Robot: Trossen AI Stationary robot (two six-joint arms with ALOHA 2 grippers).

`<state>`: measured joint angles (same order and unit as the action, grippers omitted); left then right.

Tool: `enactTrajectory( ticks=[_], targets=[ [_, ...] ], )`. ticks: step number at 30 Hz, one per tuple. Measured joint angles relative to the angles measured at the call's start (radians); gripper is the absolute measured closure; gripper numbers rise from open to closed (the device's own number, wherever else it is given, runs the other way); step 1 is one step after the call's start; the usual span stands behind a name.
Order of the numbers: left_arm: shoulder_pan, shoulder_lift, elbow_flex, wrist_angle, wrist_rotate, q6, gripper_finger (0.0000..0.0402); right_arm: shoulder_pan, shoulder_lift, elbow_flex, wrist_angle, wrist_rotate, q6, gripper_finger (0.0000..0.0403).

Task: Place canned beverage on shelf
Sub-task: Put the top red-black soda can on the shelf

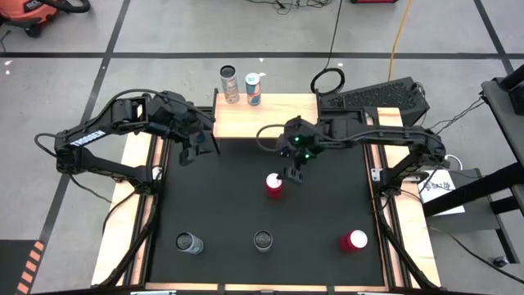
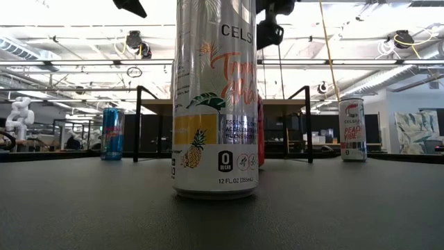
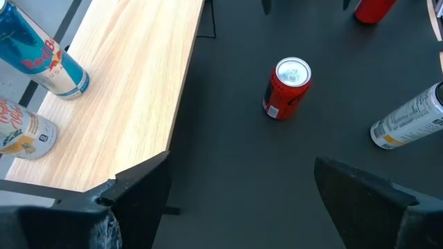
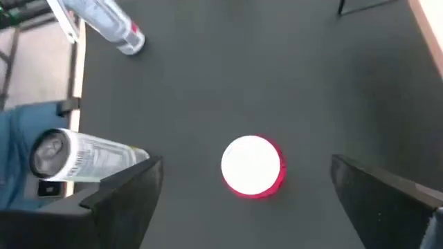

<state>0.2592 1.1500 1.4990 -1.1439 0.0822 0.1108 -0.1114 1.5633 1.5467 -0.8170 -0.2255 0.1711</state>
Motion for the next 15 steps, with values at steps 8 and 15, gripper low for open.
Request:
enactTrajectory(
  ticks=[8, 15],
  targets=[
    [0.000, 0.000, 0.000, -0.024, 0.000, 0.000, 0.0052, 0.054, 0.072, 0.000, -0.040, 0.099, -0.023, 0.0009],
    [0.000, 0.000, 0.000, -0.029, 0.000, 0.000, 0.0052, 0.088, 0.140, 0.000, -0.051, 0.188, -0.034, 0.0009]
  ],
)
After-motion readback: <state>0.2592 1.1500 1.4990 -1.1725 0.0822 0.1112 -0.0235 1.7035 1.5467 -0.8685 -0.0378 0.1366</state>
